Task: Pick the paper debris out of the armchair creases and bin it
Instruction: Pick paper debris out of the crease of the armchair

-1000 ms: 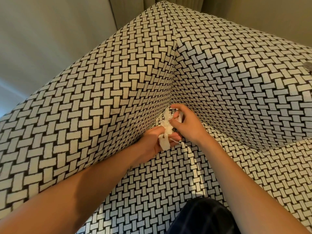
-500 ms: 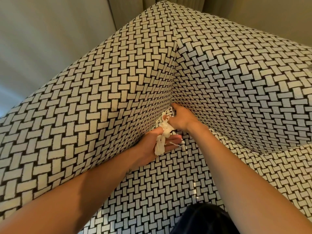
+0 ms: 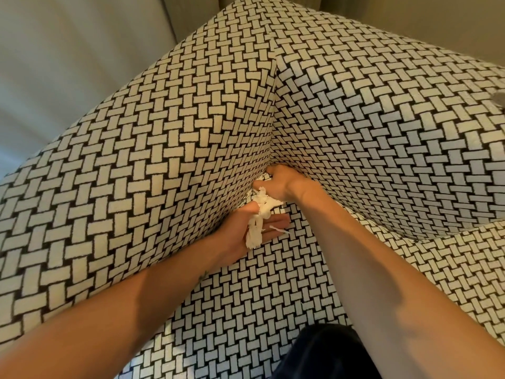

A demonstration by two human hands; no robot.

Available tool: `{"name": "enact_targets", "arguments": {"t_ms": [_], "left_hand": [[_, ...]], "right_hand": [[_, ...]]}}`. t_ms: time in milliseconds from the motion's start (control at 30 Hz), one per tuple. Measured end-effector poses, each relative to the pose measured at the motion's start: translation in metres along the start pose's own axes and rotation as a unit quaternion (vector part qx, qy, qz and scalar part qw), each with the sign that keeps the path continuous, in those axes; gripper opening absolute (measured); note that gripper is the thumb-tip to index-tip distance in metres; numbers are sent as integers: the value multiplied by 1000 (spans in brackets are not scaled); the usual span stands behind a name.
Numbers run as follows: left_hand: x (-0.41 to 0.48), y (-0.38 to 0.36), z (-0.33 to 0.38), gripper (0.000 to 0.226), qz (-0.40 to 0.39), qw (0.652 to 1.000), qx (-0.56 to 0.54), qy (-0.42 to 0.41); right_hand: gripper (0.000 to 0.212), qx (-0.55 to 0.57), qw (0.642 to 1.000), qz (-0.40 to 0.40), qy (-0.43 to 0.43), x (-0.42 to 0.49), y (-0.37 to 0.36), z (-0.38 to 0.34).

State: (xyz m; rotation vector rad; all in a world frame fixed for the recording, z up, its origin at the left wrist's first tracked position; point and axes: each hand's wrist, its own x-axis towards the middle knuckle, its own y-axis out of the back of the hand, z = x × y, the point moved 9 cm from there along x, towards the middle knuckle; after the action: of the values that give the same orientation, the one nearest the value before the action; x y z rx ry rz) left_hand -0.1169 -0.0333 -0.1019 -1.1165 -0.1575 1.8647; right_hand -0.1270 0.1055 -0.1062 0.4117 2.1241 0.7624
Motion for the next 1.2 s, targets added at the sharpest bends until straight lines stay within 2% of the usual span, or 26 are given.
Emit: {"name": "enact_targets", "arguments": {"t_ms": [267,533,733,833,933,1000,1067,1200], "left_hand": [[1,0,0,44,-4,1000,-1,-3],[0,0,1,40,-4,1000,8,-5],[-2,1,1,38,9,1000,-7,-1],[-1,3,1,37,17,1000,-12,1],[1,7,0,45,18,1000,-21,-5],[2,8,1,48,15,1000,-24,-9],[2,9,3,47,18,999,-25,-21],[3,13,4,48,29,998,-37,-33]], "right_hand": [[61,58,998,-18,7,4,-4,3],[27,75,994,67,42,1,-2,7],[9,138,984,75,83,-11,0,8],[14,150,983,66,85,-18,0,7],[21,169,979,78,80,-27,1,5],[17,195,973,89,84,-38,2,6],[7,210,967,93,106,-53,0,7],[12,177,965,82,174,-77,-17,7]]}}
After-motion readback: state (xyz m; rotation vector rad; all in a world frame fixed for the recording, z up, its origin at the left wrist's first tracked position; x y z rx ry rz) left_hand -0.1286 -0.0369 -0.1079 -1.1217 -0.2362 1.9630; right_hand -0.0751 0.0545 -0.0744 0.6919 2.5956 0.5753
